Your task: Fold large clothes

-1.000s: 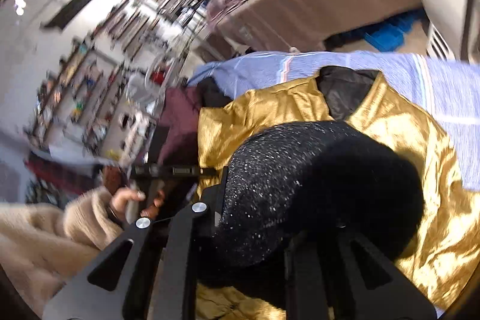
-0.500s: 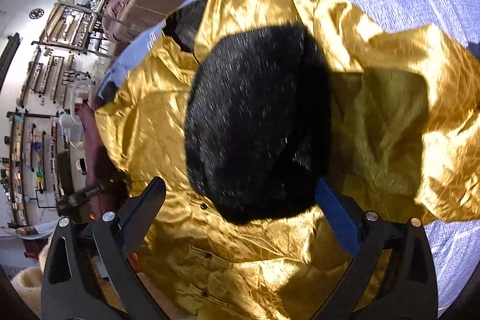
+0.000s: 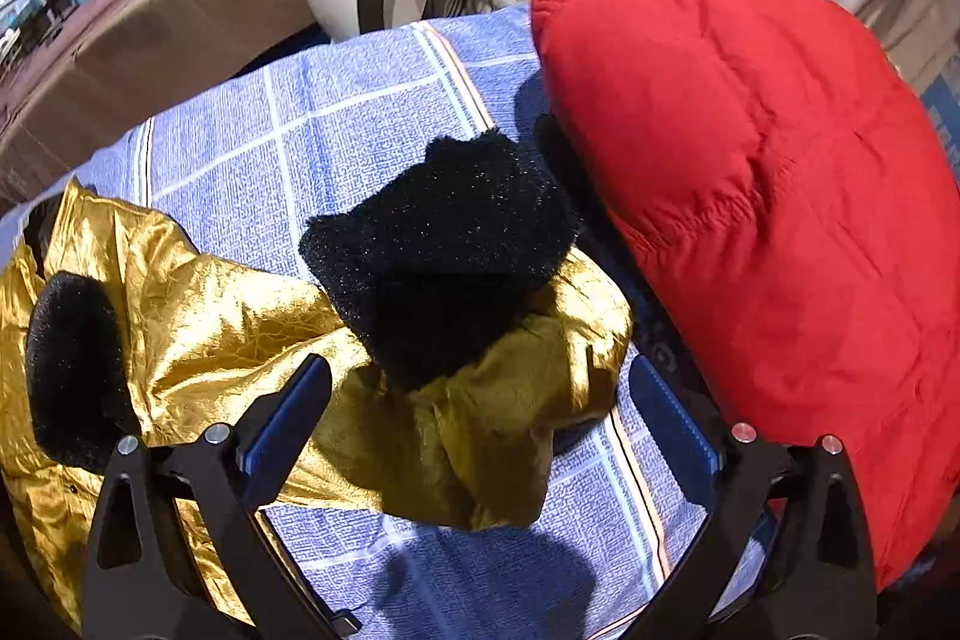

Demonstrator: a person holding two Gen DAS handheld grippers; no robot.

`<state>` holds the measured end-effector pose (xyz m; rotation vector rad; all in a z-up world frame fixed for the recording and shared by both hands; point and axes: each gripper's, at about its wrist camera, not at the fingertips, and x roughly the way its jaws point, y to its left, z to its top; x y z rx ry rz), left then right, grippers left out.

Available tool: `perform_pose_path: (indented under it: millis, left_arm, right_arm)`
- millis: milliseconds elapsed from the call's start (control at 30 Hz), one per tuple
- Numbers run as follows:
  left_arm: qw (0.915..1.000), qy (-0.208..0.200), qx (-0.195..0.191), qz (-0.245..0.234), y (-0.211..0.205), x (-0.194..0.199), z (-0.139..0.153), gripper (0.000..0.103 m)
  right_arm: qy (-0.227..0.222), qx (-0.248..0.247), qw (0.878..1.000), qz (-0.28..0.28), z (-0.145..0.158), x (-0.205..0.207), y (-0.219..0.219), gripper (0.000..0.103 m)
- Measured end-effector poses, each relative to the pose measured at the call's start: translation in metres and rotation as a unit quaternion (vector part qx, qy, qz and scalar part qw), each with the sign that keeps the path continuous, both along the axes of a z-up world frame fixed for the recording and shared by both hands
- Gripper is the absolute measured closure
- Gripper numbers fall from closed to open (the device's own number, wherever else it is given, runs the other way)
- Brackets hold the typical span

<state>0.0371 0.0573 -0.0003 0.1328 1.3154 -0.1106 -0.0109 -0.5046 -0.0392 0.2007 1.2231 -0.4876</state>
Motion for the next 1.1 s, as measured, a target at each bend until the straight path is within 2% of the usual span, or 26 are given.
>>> perform_pose_path:
  millis: [100, 200, 267, 333, 433, 600, 633, 700, 733, 800, 867, 900, 1000, 1100]
  left_arm:
    - [0.9999, 0.014, -0.007, 0.007, -0.002, -0.001, -0.005, 0.006]
    - [0.9998, 0.012, -0.006, 0.017, 0.0, -0.001, -0.007, 0.006]
    - [0.9996, 0.01, -0.009, 0.024, 0.004, -0.002, -0.007, 0.006]
    - [0.9994, 0.013, -0.011, 0.032, 0.007, -0.002, -0.01, 0.006]
    - [0.9989, 0.016, -0.012, 0.042, 0.013, -0.003, -0.011, 0.006]
    - [0.9979, 0.024, -0.012, 0.059, 0.023, -0.003, -0.015, 0.006]
    - [0.9977, 0.025, -0.012, 0.062, 0.025, -0.002, -0.016, 0.006]
    - [0.9974, 0.027, -0.014, 0.065, 0.027, -0.001, -0.018, 0.006]
    - [0.9973, 0.028, -0.015, 0.066, 0.027, 0.0, -0.019, 0.006]
    - [0.9974, 0.031, -0.017, 0.064, 0.026, 0.001, -0.021, 0.006]
    - [0.9977, 0.033, -0.016, 0.057, 0.023, 0.002, -0.023, 0.006]
    - [0.9979, 0.034, -0.016, 0.053, 0.022, 0.003, -0.024, 0.006]
    - [0.9983, 0.034, -0.021, 0.044, 0.016, 0.004, -0.025, 0.006]
    - [0.9985, 0.033, -0.026, 0.034, 0.011, 0.006, -0.025, 0.006]
  right_arm:
    - [0.035, 0.008, 0.998, -0.044, -0.013, 0.02, -0.02, 0.005]
    - [0.012, 0.074, 0.989, -0.125, -0.013, 0.037, -0.04, 0.005]
    - [0.002, 0.09, 0.983, -0.16, -0.01, 0.051, -0.05, 0.005]
    - [0.022, 0.069, 0.983, -0.172, -0.011, 0.077, -0.051, 0.005]
    - [0.109, 0.013, 0.977, -0.184, -0.029, 0.104, -0.051, 0.005]
    - [0.188, -0.04, 0.963, -0.189, -0.063, 0.116, -0.039, 0.005]
    - [0.19, -0.032, 0.963, -0.188, -0.069, 0.114, -0.036, 0.005]
    - [0.139, 0.026, 0.972, -0.188, -0.071, 0.101, -0.036, 0.007]
    - [0.104, 0.069, 0.974, -0.19, -0.071, 0.091, -0.039, 0.029]
    - [0.052, 0.157, 0.964, -0.206, -0.076, 0.071, -0.05, 0.063]
    - [0.021, 0.208, 0.953, -0.219, -0.078, 0.049, -0.064, 0.076]
    - [0.016, 0.214, 0.952, -0.22, -0.077, 0.04, -0.07, 0.081]
    - [-0.016, 0.221, 0.956, -0.193, -0.059, 0.02, -0.077, 0.083]
    - [-0.06, 0.224, 0.959, -0.165, -0.028, 0.0, -0.075, 0.083]
